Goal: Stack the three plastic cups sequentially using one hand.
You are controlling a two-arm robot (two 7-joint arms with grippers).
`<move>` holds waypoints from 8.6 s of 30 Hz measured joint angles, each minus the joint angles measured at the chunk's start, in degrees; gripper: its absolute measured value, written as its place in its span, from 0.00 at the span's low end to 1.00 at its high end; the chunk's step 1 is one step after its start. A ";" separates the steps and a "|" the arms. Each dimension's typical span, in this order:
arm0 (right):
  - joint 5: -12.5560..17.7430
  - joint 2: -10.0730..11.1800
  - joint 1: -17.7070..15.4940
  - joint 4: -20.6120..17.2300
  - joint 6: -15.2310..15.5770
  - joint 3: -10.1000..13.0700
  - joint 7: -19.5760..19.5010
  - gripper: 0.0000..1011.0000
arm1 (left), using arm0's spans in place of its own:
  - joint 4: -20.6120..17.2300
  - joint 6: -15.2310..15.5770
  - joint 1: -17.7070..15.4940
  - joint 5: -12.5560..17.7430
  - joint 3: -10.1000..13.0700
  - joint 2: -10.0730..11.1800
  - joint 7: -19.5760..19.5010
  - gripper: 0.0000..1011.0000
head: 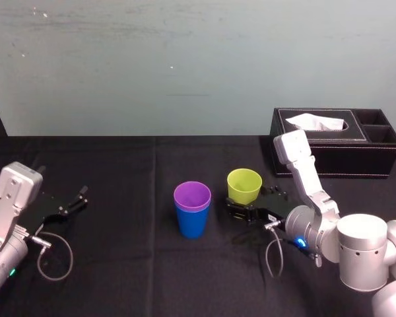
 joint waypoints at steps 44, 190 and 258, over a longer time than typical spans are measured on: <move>-2.98 -2.86 0.94 3.38 -1.24 1.60 0.11 0.99 | 0.00 0.00 0.00 0.00 0.00 0.00 0.00 0.99; 3.62 3.06 5.44 -10.26 7.43 -9.08 7.60 0.70 | 0.00 0.00 0.00 0.00 0.00 0.00 0.00 0.99; 2.11 2.88 2.34 -12.48 0.71 -7.70 4.98 0.99 | 0.00 0.00 0.00 0.00 0.00 0.00 0.00 0.99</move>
